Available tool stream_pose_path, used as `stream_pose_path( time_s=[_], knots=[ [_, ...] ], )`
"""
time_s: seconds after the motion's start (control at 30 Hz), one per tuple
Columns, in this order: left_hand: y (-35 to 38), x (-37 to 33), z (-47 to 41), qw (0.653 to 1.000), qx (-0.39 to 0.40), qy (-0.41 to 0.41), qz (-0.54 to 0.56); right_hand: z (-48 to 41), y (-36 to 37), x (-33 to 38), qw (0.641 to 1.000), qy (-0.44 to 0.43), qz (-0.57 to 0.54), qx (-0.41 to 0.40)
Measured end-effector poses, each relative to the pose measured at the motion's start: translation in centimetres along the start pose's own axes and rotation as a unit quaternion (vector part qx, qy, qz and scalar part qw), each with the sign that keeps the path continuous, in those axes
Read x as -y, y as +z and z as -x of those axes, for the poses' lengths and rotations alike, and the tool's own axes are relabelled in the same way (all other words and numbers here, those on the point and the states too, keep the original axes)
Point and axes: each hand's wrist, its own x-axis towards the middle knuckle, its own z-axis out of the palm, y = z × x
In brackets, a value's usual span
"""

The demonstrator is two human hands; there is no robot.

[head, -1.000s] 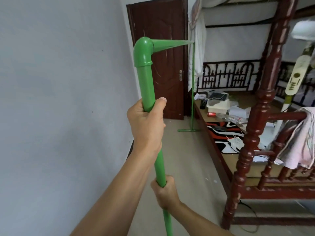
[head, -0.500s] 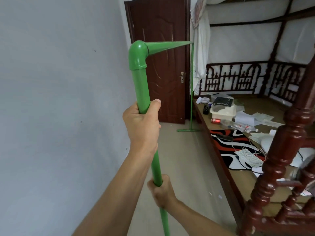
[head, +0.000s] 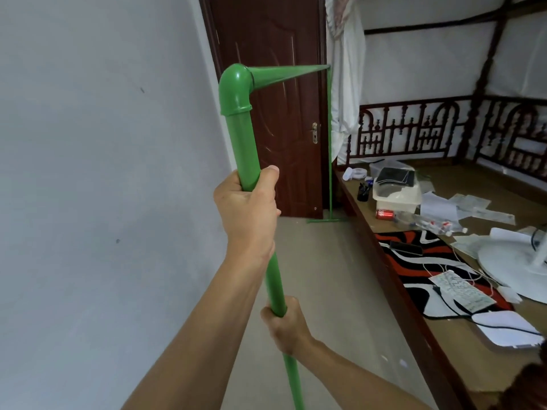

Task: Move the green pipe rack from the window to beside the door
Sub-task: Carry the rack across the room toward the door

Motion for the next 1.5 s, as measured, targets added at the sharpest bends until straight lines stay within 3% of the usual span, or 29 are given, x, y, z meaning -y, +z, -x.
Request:
stream_pose_path(
  time_s=[0.3, 0.53, 0.77, 1.0, 1.5],
  knots=[
    [0.8, 3.7, -7.3, 1.000, -0.008, 0.006, -0.023, -8.3, 0.4, -0.7, 1.000, 0.000, -0.003, 0.026],
    [-0.8, 4.7, -11.4, 0.995, -0.058, 0.034, -0.079, -13.4, 2.3, -1.0, 0.989, 0.030, 0.057, 0.133],
    [-7.0, 5.1, -15.6, 0.973, -0.126, 0.049, -0.189, -18.6, 9.1, 0.8, 0.959, 0.073, 0.124, 0.243],
    [-14.8, 6.6, -21.1, 0.945, -0.100, 0.065, -0.306, -23.7, 17.4, 1.2, 0.958, 0.056, 0.145, 0.242],
    [-23.7, 8.9, -31.3, 0.946, -0.059, 0.083, -0.307, -31.8, 27.5, 0.6, 0.958, 0.062, 0.172, 0.220]
  ],
)
